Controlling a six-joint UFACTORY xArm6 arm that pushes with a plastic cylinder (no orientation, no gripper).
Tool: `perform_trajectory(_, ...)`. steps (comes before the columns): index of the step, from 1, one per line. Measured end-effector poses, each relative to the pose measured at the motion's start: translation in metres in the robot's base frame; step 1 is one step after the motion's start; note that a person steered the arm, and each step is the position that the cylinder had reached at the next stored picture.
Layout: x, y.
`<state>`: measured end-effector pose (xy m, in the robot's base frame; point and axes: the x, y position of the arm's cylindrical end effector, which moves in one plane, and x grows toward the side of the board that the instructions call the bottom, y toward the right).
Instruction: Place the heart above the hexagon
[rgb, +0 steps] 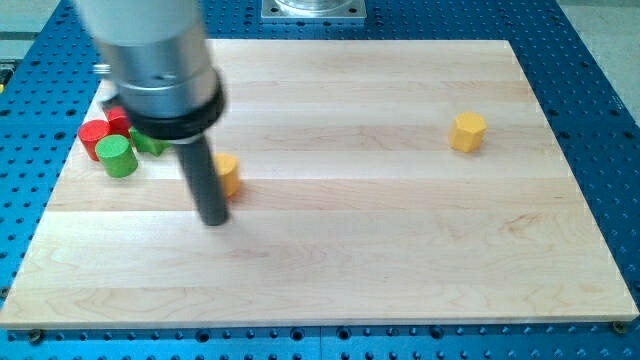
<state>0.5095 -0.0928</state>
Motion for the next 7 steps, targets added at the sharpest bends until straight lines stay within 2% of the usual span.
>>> perform_trajectory(1,0.005,0.003)
perform_trajectory(2,0.033,-0.075)
perform_trajectory(3,-0.009,-0.060)
perform_trajectory(4,-0.036,0.026)
perform_trajectory(5,-0.017,0.023)
perform_trajectory(6,-0.029,-0.025)
perform_trajectory(7,-0.081,0.018)
